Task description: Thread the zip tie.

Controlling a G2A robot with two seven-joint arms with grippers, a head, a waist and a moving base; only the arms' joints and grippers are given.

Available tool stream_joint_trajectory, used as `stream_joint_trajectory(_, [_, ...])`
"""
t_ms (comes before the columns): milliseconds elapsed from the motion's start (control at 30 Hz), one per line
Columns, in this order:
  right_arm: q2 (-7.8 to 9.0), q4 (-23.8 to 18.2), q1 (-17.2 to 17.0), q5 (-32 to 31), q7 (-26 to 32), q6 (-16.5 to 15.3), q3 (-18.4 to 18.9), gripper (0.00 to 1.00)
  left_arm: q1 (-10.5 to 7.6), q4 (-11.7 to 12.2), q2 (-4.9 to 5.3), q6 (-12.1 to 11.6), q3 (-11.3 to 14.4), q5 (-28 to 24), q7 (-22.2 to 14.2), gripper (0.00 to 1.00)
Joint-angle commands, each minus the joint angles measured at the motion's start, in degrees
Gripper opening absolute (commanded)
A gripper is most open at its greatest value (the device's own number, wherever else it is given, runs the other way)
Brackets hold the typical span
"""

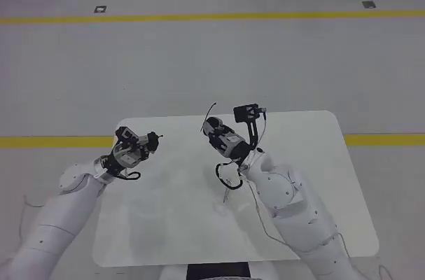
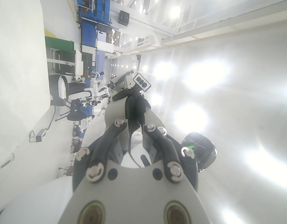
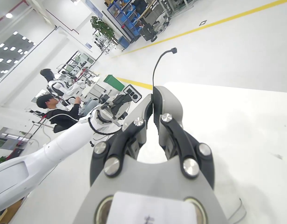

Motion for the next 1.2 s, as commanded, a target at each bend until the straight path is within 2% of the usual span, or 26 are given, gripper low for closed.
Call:
stream_joint_trajectory(0, [0.0, 0.0, 0.0, 0.0, 0.0, 0.0, 0.0, 0.0, 0.0, 0.0, 0.0, 0.0, 0.0, 0.0, 0.0, 0.0])
stream_joint_trajectory(633, [0.0, 0.0, 0.0, 0.0, 0.0, 0.0, 0.0, 0.0, 0.0, 0.0, 0.0, 0.0, 0.0, 0.0, 0.0, 0.0])
stream_joint_trajectory(700, [0.0, 0.0, 0.0, 0.0, 0.0, 0.0, 0.0, 0.0, -0.25, -1.75, -0.02, -1.87, 0.37, 3.92, 0.65, 0.0])
stream_joint_trajectory(767, [0.0, 0.0, 0.0, 0.0, 0.0, 0.0, 0.0, 0.0, -0.77, -2.44, -0.16, -4.92, 0.73, 7.66, 1.8, 0.0])
stream_joint_trajectory(833, [0.0, 0.0, 0.0, 0.0, 0.0, 0.0, 0.0, 0.0, -1.62, -2.67, -0.26, -8.0, 1.36, 12.61, 2.57, 0.0])
stream_joint_trajectory(900, [0.0, 0.0, 0.0, 0.0, 0.0, 0.0, 0.0, 0.0, -2.25, -2.72, -0.7, -10.04, 2.38, 14.38, 3.97, 0.0])
stream_joint_trajectory(967, [0.0, 0.0, 0.0, 0.0, 0.0, 0.0, 0.0, 0.0, -3.0, -2.75, -1.09, -10.04, 2.64, 16.86, 5.19, 0.0])
stream_joint_trajectory(1100, [0.0, 0.0, 0.0, 0.0, 0.0, 0.0, 0.0, 0.0, -3.04, -3.28, -2.57, -10.04, 1.94, 18.0, 7.32, 0.0])
stream_joint_trajectory(1167, [0.0, 0.0, 0.0, 0.0, 0.0, 0.0, 0.0, 0.0, -3.13, -3.48, -3.44, -10.04, 1.1, 20.26, 8.1, 0.0])
